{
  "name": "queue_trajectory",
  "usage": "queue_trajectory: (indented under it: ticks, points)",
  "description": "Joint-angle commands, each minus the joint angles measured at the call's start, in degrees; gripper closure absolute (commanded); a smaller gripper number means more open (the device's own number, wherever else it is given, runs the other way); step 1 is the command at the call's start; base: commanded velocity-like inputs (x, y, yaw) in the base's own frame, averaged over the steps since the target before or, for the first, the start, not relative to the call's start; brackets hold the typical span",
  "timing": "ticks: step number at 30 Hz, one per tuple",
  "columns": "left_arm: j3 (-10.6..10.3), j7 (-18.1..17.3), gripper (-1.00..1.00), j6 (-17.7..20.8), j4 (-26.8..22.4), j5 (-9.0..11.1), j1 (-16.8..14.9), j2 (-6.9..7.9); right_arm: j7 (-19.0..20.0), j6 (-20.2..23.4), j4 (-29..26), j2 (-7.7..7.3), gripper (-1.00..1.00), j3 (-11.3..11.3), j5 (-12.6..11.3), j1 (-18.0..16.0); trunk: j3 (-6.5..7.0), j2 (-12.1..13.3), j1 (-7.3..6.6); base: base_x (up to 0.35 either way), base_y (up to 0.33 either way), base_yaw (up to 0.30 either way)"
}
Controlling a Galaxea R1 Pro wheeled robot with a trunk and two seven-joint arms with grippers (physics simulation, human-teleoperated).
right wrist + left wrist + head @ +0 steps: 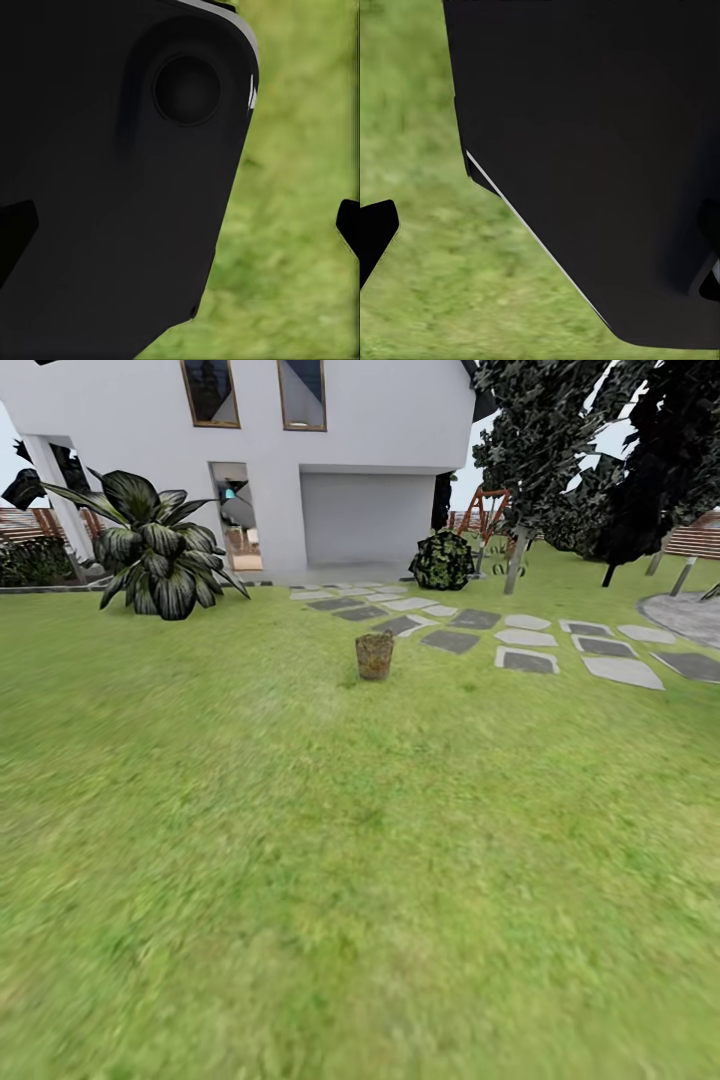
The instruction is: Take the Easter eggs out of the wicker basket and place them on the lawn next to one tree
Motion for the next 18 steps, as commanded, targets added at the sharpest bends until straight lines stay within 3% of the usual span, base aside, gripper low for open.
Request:
queue_trajectory:
  ticks: [1,18]
  points:
    - [0.05,-0.02,-1.0,-0.02,-0.05,0.03,0.01,0.0,-0.03,-0.17,0.04,-0.01,-1.0,-0.01,0.32,-0.02,-0.03,-0.01,0.04,0.34,0.0,0.0]
    - [0.05,-0.02,-1.0,-0.07,-0.08,0.03,0.02,0.0,-0.03,-0.17,0.04,-0.01,-1.0,-0.04,0.33,-0.02,-0.03,-0.01,0.04,0.34,0.0,0.0]
